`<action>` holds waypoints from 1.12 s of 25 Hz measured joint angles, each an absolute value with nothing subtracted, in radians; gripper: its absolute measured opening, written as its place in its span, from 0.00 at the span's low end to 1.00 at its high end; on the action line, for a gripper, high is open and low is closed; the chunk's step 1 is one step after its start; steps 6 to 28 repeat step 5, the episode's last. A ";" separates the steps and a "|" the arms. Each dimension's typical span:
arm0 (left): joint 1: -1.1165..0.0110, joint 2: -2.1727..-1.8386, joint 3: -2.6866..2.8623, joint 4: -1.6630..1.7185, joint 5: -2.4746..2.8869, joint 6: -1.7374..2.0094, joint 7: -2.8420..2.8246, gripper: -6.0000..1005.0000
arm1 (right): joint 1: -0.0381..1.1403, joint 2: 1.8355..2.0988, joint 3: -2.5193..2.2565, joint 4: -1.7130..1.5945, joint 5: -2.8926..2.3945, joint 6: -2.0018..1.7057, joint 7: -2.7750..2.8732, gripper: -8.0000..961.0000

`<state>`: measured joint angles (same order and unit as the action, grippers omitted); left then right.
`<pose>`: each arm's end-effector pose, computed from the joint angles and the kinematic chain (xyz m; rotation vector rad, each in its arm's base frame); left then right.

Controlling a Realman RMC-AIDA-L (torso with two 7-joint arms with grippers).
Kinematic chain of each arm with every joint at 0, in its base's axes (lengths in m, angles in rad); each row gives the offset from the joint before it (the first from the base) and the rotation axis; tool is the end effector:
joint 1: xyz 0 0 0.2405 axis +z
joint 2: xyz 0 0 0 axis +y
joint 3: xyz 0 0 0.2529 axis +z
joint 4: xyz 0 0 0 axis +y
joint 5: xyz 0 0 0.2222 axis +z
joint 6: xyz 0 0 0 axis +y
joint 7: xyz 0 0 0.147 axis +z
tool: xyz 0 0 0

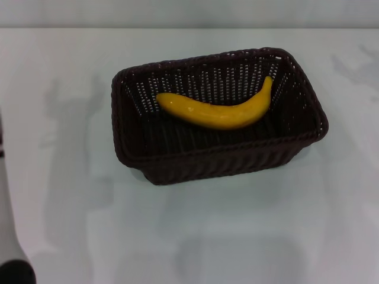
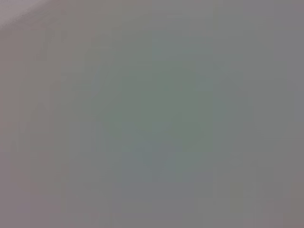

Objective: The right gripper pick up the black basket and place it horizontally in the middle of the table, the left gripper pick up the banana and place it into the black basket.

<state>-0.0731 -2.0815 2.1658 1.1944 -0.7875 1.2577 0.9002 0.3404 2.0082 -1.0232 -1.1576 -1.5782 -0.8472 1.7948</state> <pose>-0.1666 0.3046 0.0459 -1.0952 0.0769 -0.6739 0.2469 0.4130 0.1314 -1.9485 0.6881 0.7123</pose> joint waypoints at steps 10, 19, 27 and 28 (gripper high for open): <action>-0.057 -2.084 2.192 1.133 -0.827 1.385 0.851 0.88 | 0.344 2.007 -1.009 -1.156 -1.578 -0.855 1.797 0.86; -0.057 -2.084 2.192 1.133 -0.827 1.385 0.851 0.88 | 0.344 2.007 -1.009 -1.156 -1.578 -0.855 1.797 0.86; -0.057 -2.084 2.192 1.133 -0.827 1.385 0.851 0.88 | 0.344 2.007 -1.009 -1.156 -1.578 -0.855 1.797 0.86; -0.057 -2.084 2.192 1.133 -0.827 1.385 0.851 0.88 | 0.344 2.007 -1.009 -1.156 -1.578 -0.855 1.797 0.86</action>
